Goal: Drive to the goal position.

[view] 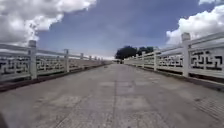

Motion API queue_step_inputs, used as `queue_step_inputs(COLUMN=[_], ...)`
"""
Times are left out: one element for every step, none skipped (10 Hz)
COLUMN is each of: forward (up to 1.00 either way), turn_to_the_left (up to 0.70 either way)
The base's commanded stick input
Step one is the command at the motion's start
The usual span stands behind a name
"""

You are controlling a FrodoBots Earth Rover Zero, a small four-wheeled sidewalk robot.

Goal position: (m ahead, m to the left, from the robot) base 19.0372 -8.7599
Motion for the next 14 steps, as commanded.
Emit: queue_step_inputs(forward=[0.7,0.7,0.7,0.7,0.7,0.7,0.7,0.7,0.7,0.7,0.7,0.7,0.7,0.7], turn_to_the_left=[0.0,0.0,0.0,0.0,0.0,0.0,0.0,0.0,0.0,0.0,0.0,0.0,0.0,0.0])
